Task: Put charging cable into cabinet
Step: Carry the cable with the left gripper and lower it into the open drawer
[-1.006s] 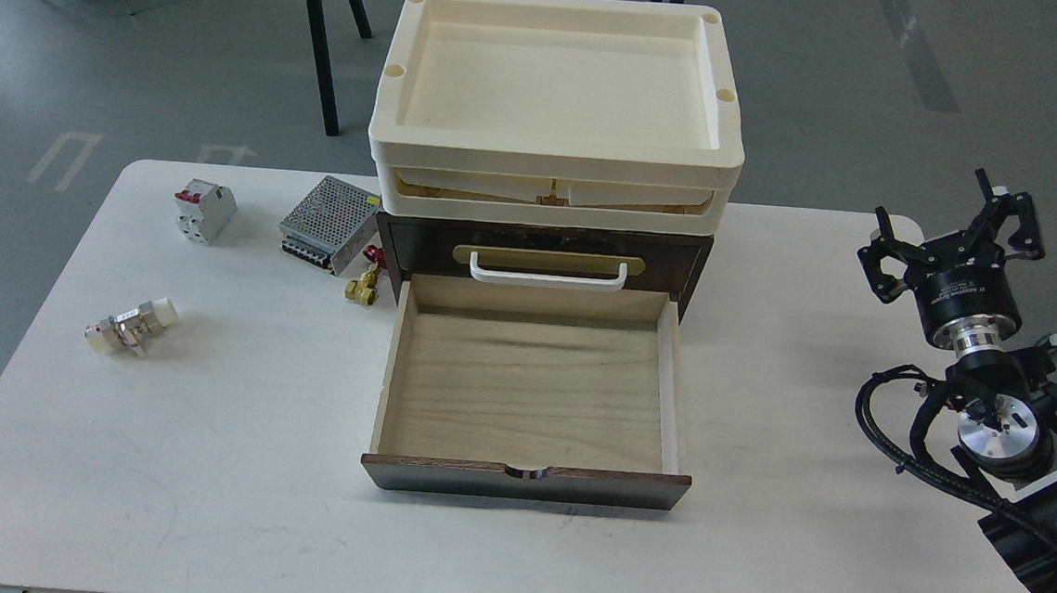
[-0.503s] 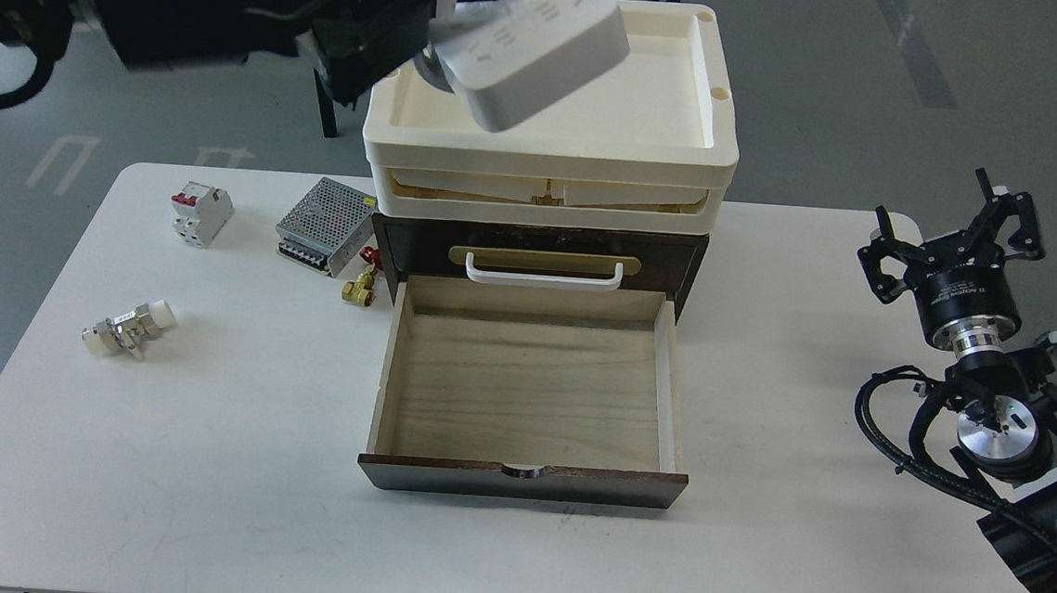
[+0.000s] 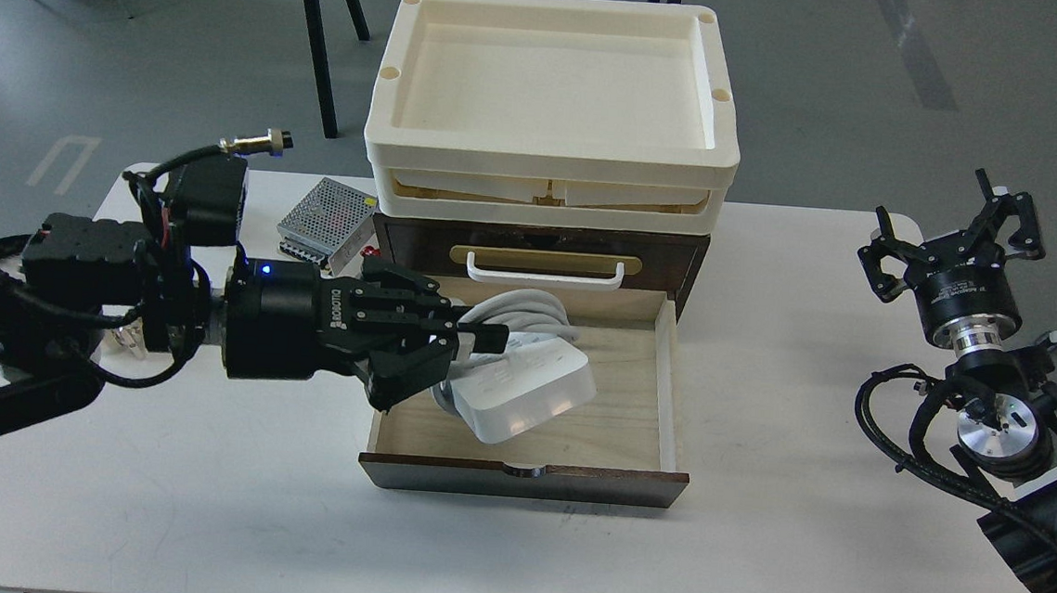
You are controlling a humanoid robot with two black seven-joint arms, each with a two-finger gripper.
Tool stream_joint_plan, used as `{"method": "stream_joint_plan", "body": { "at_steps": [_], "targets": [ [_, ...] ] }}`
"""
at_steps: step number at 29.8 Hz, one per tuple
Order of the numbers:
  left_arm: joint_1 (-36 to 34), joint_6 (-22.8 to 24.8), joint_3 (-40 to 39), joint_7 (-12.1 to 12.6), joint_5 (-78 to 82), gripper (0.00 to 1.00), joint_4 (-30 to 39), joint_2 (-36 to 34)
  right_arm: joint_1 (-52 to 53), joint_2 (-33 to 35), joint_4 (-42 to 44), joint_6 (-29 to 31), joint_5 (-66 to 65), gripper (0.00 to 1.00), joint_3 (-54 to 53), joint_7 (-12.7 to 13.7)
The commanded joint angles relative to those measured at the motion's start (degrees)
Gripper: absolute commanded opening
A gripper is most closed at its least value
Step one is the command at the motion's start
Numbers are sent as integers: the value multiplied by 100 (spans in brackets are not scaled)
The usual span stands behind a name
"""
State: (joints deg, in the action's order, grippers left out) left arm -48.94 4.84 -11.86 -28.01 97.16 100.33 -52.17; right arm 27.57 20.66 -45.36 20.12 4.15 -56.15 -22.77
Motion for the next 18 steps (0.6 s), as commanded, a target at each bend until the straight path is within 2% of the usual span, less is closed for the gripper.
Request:
{"method": "stream_joint_plan", "body": {
  "at_steps": [1, 7, 11, 18],
  "targets": [
    [446, -9, -141, 1, 636, 1, -347, 399, -15, -1, 1, 0, -2, 100, -1, 0],
    [517, -62, -167, 1, 637, 1, -1849, 1418, -6, -1, 9, 0, -2, 100, -1, 0],
    [517, -141, -176, 6, 664, 1, -2237, 1832, 3, -1, 1, 0, -2, 100, 8, 0],
    [509, -150, -211, 279, 699, 2, -3616, 2447, -6, -1, 1, 0, 7, 100, -1, 0]
  ]
}}
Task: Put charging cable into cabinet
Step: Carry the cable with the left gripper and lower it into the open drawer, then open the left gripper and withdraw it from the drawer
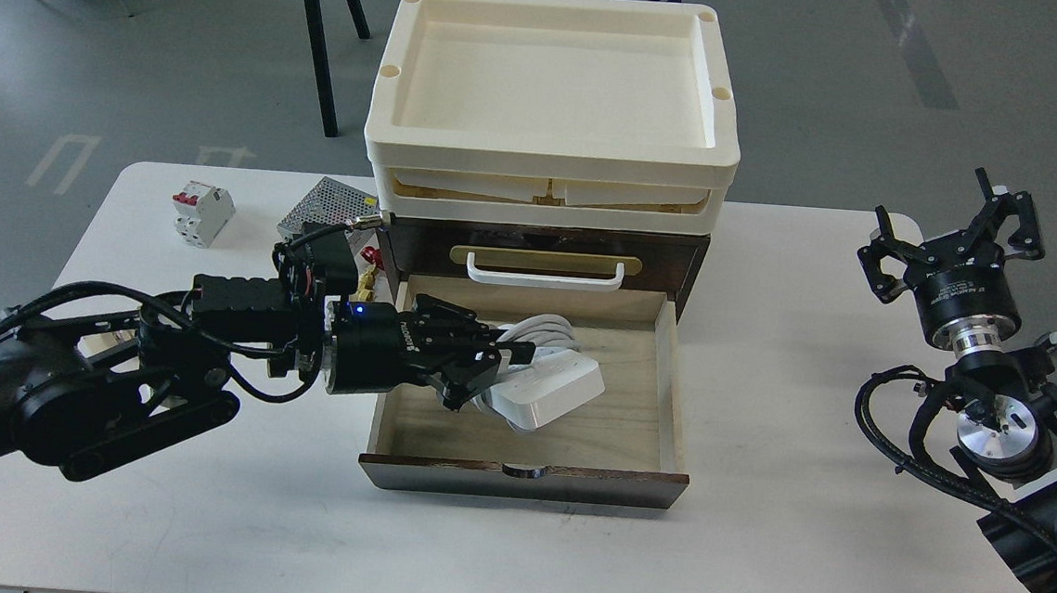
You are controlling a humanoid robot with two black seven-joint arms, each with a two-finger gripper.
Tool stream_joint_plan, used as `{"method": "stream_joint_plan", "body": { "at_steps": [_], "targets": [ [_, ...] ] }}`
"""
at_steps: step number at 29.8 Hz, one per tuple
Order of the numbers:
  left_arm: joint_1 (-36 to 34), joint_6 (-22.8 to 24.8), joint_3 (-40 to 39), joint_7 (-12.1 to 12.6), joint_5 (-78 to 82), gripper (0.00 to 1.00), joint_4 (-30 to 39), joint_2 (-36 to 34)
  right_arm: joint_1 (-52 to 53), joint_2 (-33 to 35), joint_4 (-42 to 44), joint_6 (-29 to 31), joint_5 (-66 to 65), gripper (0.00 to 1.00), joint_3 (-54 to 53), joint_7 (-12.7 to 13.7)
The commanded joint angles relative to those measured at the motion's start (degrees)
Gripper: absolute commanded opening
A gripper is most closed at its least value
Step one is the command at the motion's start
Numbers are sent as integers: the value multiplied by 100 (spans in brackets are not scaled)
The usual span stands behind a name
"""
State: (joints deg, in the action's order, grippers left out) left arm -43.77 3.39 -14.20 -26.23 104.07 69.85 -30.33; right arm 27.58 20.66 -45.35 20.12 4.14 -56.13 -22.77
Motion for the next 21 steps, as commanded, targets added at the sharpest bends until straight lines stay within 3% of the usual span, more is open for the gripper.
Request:
{"method": "stream_joint_plan", "body": {
  "at_steps": [1, 4, 7, 11, 13, 17, 21],
  "targets": [
    [-9, -5, 31, 170, 8, 2, -621, 334, -7, 0, 0, 0, 8, 100, -12, 0],
    [8, -5, 40, 337, 0, 4, -631, 387, -16, 0, -9, 0, 8, 100, -21, 0],
    [26, -5, 75, 355, 0, 13, -639, 396, -16, 0, -9, 0, 8, 100, -4, 0],
    [79, -40, 32, 364, -27, 54, -622, 379, -16, 0, -9, 0, 8, 100, -3, 0],
    [131, -153, -4, 338, -35, 60, -561, 379, -16, 0, -9, 0, 8, 100, -3, 0],
    [132, -522, -117, 267, -158, 86, -184, 300, -16, 0, -9, 0, 8, 100, -3, 0],
    [254, -848, -556, 127, -649, 96, 632, -42, -16, 0, -9, 0, 8, 100, -3, 0]
  ]
}}
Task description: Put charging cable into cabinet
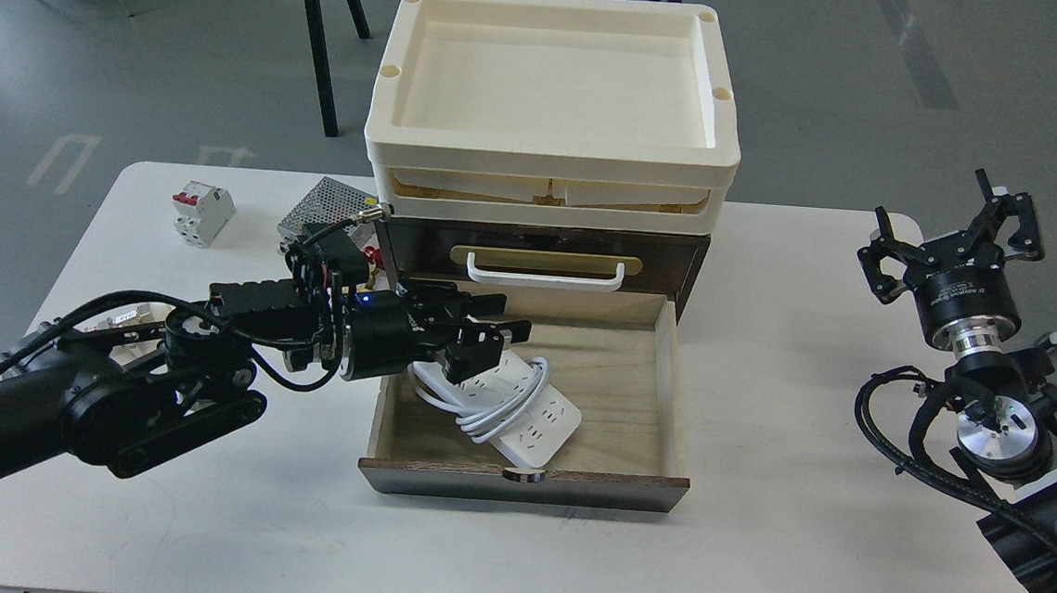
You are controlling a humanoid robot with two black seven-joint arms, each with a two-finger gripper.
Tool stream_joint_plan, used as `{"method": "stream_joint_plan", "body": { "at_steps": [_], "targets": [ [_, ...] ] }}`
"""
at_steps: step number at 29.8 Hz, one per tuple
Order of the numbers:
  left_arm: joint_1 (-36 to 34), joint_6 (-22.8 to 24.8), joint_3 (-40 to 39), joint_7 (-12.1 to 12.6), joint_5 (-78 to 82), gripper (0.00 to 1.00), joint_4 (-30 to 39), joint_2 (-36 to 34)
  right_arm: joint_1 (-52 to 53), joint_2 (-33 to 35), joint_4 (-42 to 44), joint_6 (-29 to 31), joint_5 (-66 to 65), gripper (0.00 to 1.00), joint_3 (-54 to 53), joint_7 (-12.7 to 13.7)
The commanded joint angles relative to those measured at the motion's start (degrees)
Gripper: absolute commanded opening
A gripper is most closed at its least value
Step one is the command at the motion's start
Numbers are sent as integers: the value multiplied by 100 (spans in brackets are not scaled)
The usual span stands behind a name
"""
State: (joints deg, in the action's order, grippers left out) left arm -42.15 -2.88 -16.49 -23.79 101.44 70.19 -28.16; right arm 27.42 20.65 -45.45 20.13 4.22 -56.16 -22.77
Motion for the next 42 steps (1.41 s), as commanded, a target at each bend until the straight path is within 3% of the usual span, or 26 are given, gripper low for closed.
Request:
{"method": "stream_joint_plan", "body": {
  "at_steps": [1, 8, 14, 17, 25, 31, 33, 42],
  "targets": [
    [146, -257, -520, -178, -667, 96, 801, -355, 0, 0, 1, 0, 0, 100, 0, 0],
    [480, -91, -2523, -292, -4101, 99, 1225, -445, -17, 0, -8, 0, 0, 100, 0, 0],
    [953, 1279, -4411, -257, -7107, 99, 936, -444, -17, 0, 1, 0, 0, 100, 9, 0],
    [1297, 1737, -5143, -240, -8006, 99, 533, -453, -17, 0, 1, 0, 0, 100, 0, 0],
    [1394, 2695, -5224, -109, -9378, 99, -1488, -392, 26, 0, 45, 0, 0, 100, -53, 18],
    [1421, 3088, -5180, 796, -9836, 99, -2465, 143, 53, 0, 54, -18, 61, 100, -71, 79],
    [1429, 3088, -5180, 955, -9863, 99, -2615, 293, 53, 0, 54, -26, 79, 100, -71, 97],
    [1438, 3088, -5162, 964, -9863, 99, -2853, 680, 97, 0, 89, -193, 106, 100, -132, 141]
  ]
}}
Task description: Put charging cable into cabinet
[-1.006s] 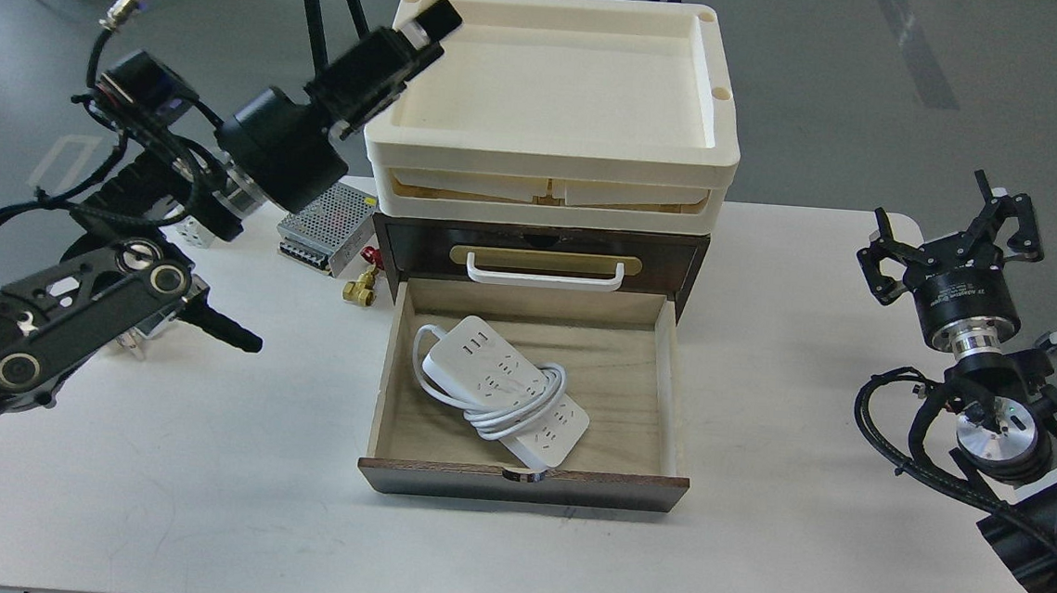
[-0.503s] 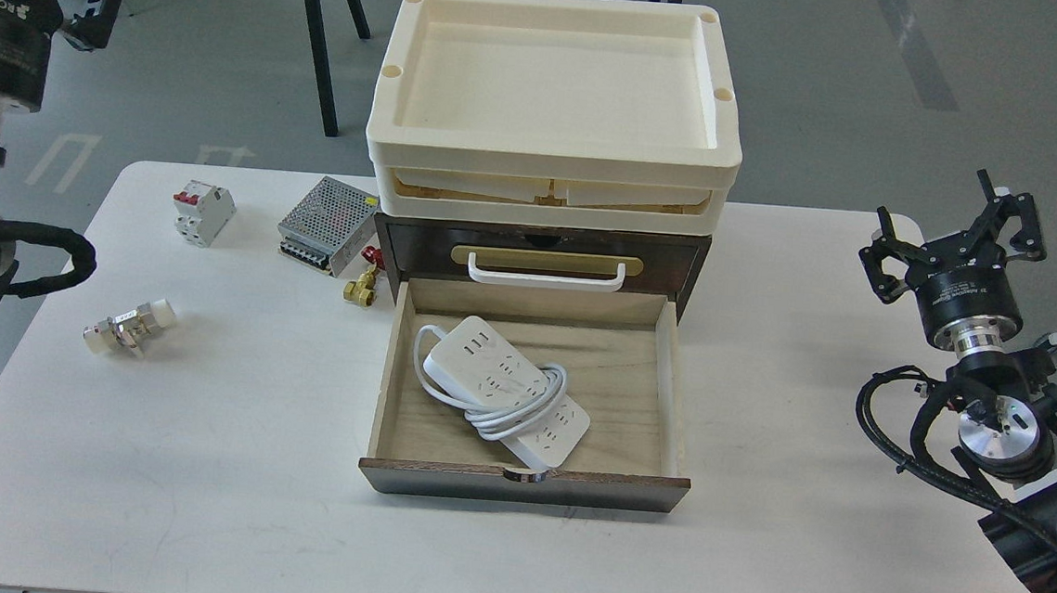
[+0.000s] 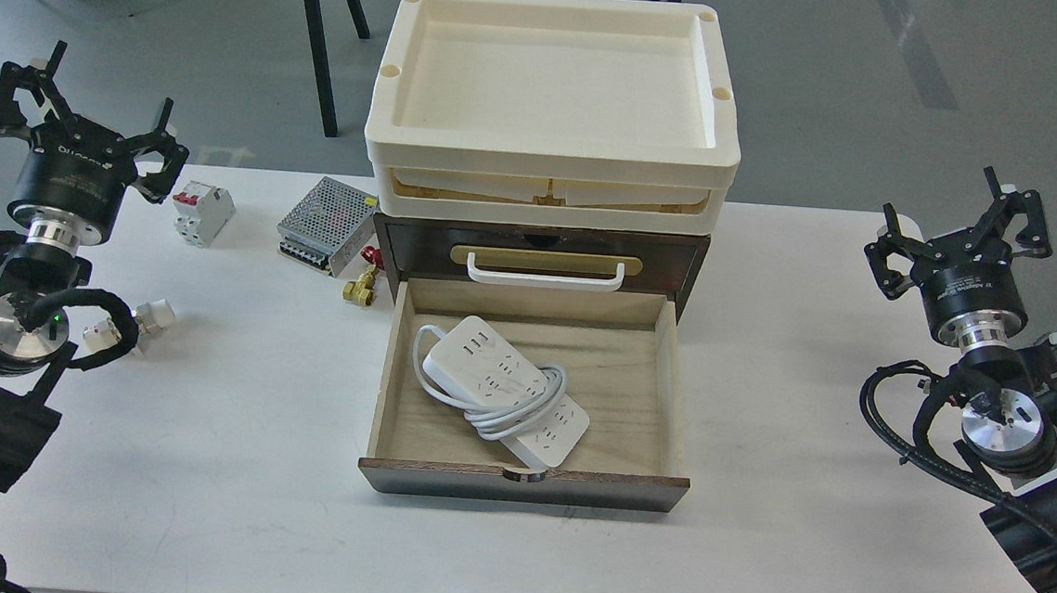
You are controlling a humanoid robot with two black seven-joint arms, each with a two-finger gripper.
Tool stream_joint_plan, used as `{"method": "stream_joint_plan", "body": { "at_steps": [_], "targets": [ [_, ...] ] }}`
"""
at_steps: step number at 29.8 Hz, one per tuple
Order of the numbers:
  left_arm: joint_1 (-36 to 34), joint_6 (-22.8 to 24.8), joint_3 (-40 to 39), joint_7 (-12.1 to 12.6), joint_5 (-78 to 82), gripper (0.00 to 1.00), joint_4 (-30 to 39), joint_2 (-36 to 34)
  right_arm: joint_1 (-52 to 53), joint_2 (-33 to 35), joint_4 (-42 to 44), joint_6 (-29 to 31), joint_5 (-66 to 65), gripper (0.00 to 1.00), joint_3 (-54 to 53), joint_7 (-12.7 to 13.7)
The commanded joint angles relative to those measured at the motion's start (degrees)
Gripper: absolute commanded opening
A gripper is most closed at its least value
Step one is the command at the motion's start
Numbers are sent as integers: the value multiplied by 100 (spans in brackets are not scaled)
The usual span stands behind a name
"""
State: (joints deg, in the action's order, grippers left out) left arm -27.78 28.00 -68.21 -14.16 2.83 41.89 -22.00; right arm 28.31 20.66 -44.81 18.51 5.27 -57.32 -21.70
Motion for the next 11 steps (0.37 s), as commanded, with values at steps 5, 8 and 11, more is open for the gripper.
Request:
{"method": "stream_joint_plan", "body": {
  "at_steps": [5, 8, 11],
  "targets": [
    [1, 0, 298, -16, 7, 100, -23, 117, 26, 9, 95, -94, 1, 100, -86, 70],
    [1, 0, 369, -43, -2, 100, -23, 240, 43, 9, 34, -85, 1, 100, -121, -9],
    [10, 0, 361, -52, -11, 100, -23, 267, 43, 9, 34, -94, -8, 100, -314, -36]
  ]
}}
